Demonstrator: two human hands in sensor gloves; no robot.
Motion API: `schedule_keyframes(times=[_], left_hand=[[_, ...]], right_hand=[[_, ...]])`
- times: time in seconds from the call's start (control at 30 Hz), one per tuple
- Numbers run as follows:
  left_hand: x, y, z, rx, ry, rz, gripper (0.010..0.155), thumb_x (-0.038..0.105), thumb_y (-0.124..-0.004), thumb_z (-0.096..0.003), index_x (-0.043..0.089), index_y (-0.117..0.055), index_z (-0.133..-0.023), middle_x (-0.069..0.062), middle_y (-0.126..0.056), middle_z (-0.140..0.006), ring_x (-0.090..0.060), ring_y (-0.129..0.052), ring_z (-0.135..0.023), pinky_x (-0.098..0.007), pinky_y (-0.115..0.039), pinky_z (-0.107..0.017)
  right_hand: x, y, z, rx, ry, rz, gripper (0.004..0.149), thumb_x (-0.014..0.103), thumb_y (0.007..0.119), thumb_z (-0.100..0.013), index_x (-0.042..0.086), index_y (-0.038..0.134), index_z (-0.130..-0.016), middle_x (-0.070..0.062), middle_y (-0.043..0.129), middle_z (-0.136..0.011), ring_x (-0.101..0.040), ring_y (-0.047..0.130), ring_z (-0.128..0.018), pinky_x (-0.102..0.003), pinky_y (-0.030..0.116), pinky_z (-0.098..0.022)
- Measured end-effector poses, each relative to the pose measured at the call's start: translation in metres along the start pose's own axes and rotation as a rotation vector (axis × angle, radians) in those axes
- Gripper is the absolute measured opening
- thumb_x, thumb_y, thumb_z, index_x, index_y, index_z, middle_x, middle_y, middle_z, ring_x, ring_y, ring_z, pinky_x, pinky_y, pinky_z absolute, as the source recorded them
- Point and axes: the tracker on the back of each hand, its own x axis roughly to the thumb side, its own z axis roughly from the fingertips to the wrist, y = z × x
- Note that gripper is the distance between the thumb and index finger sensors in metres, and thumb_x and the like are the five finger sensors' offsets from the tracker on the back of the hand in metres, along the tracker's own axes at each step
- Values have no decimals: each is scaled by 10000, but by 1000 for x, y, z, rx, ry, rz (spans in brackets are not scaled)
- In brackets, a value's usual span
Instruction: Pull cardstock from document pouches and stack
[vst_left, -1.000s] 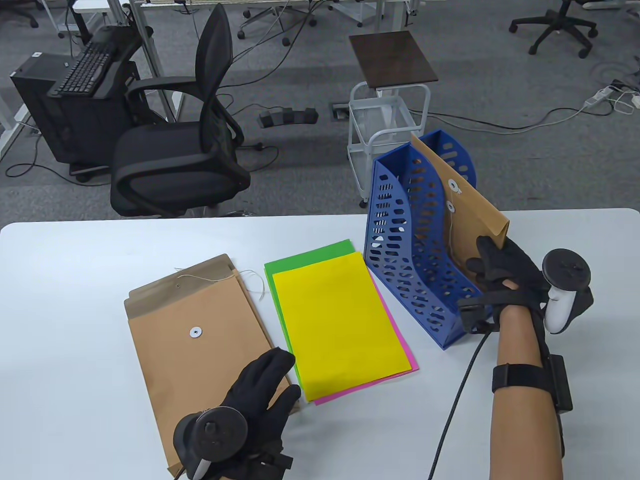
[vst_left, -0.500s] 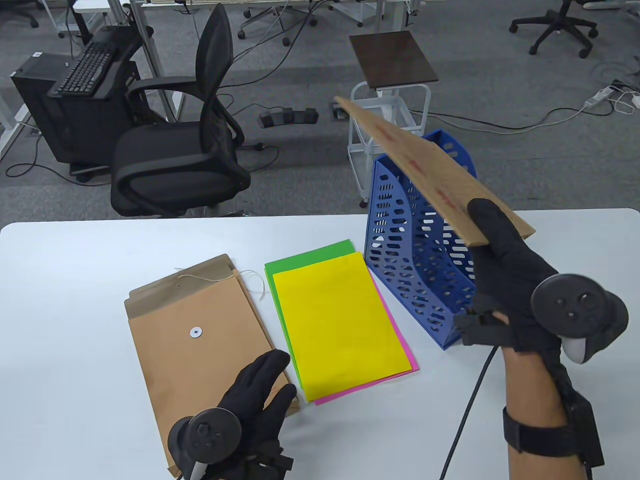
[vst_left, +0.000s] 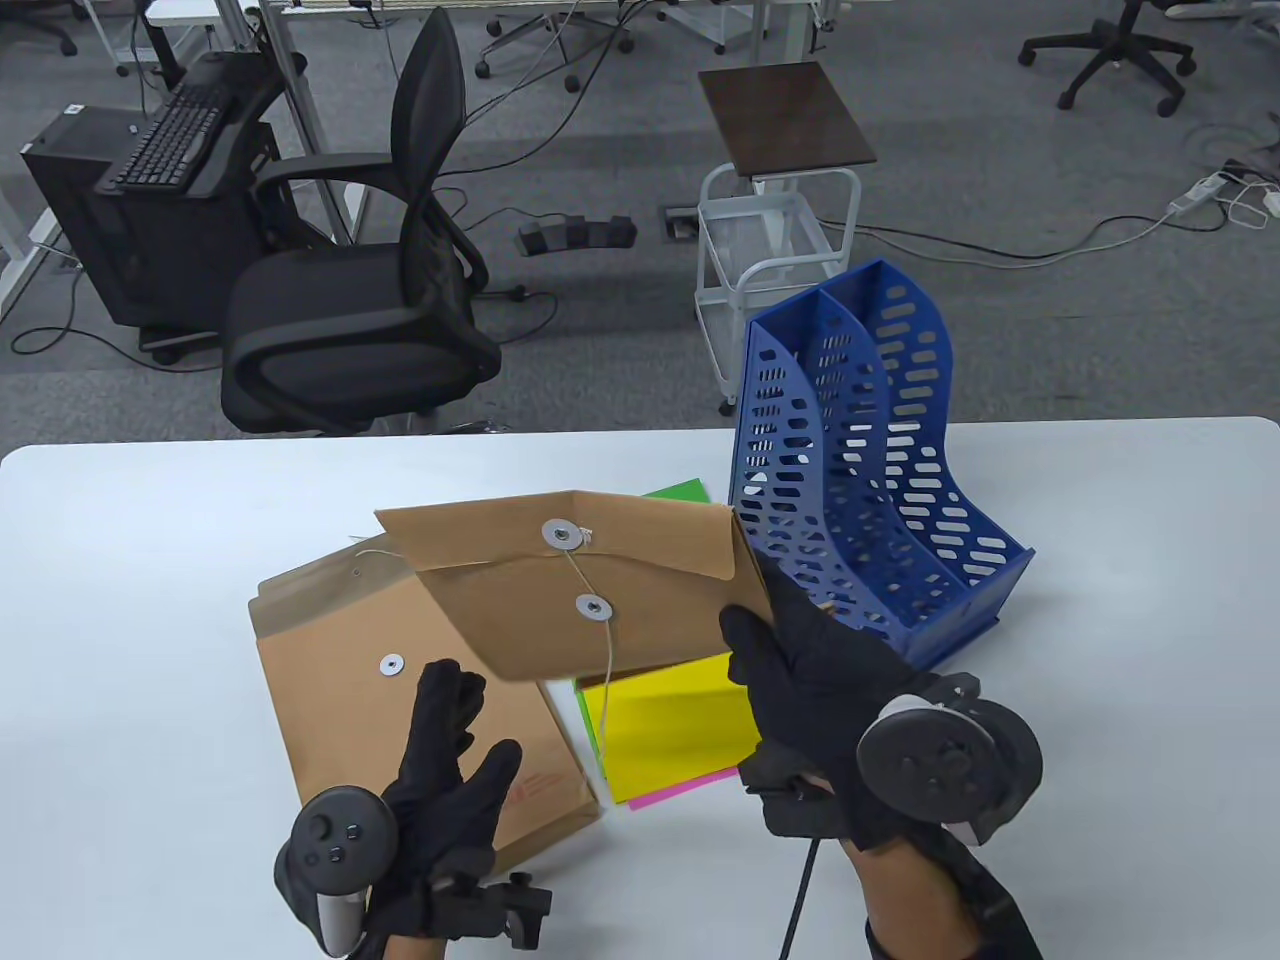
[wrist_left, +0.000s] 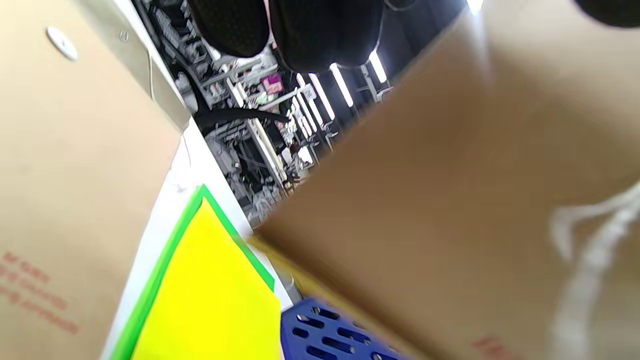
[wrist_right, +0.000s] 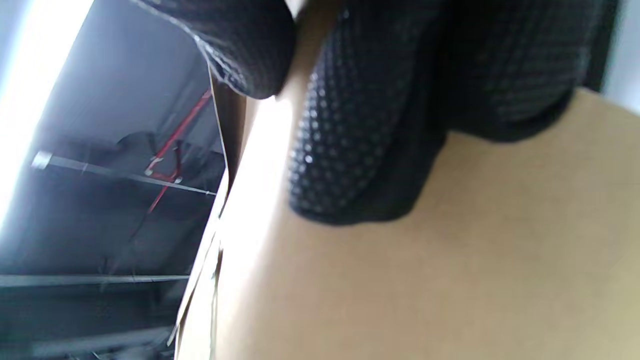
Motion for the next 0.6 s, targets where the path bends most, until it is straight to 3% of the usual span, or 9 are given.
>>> schedule_keyframes(times=[0.07,0.1,0.2,0.27,0.33,0.4,0.43,0.47,0.6], left_hand=[[-2,-3,-2,-110,14,165,917,811,-721,-357,342,-500,-1113,65,-811,-1055,-194,-870,-955,-481,-729,-727],[-1,-7,-5,-202,-1,266,809,773,-752,-376,335,-652,-1049,80,-917,-956,-171,-958,-850,-440,-795,-672],[-1,-17,-7,-401,-10,397,546,632,-778,-449,332,-862,-898,58,-1040,-809,-183,-1039,-698,-417,-862,-562],[2,-15,-7,-313,-50,286,473,577,-759,-467,343,-902,-852,61,-1063,-770,-169,-1067,-643,-397,-888,-519],[5,-10,-6,-202,-73,151,469,564,-738,-466,338,-910,-839,63,-1077,-738,-157,-1080,-609,-382,-901,-499],[5,-7,-3,-161,-64,111,471,564,-721,-477,343,-896,-854,63,-1068,-753,-155,-1075,-620,-379,-898,-504],[5,-6,-2,-108,-25,122,473,559,-722,-475,337,-897,-854,56,-1068,-754,-161,-1077,-618,-386,-897,-504],[5,-6,-2,-79,-20,129,473,554,-723,-475,333,-897,-855,50,-1067,-755,-167,-1076,-619,-390,-894,-505],[12,-2,2,-2,-71,24,472,555,-722,-474,340,-894,-857,49,-1061,-766,-169,-1072,-629,-395,-890,-511]], right_hand=[[-23,12,-1,186,144,-202,475,401,794,-493,115,854,-868,-13,1074,-526,-126,1083,-210,-371,908,-230],[-32,17,-1,242,178,-254,479,397,792,-500,109,842,-879,-23,1069,-547,-139,1086,-228,-379,905,-241],[-55,26,0,242,229,-355,521,423,790,-502,125,798,-930,-25,1039,-596,-125,1081,-238,-369,906,-239],[-60,24,3,268,290,-299,600,432,804,-509,74,730,-985,-118,1000,-732,-190,1092,-257,-414,896,-241],[-61,19,4,311,332,15,664,536,778,-503,112,722,-1012,-133,961,-850,-222,1082,-342,-446,881,-305],[-62,17,6,347,300,256,676,613,716,-515,181,708,-1035,-105,856,-995,-294,1030,-613,-488,837,-450],[-63,18,8,334,300,293,689,618,719,-512,180,695,-1043,-117,797,-1048,-365,938,-767,-547,780,-519],[-63,20,10,291,313,280,707,607,742,-502,163,687,-1049,-141,768,-1066,-403,897,-810,-582,753,-538],[-49,27,12,298,232,162,676,582,781,-487,132,762,-992,-147,869,-974,-390,950,-741,-570,778,-503]])
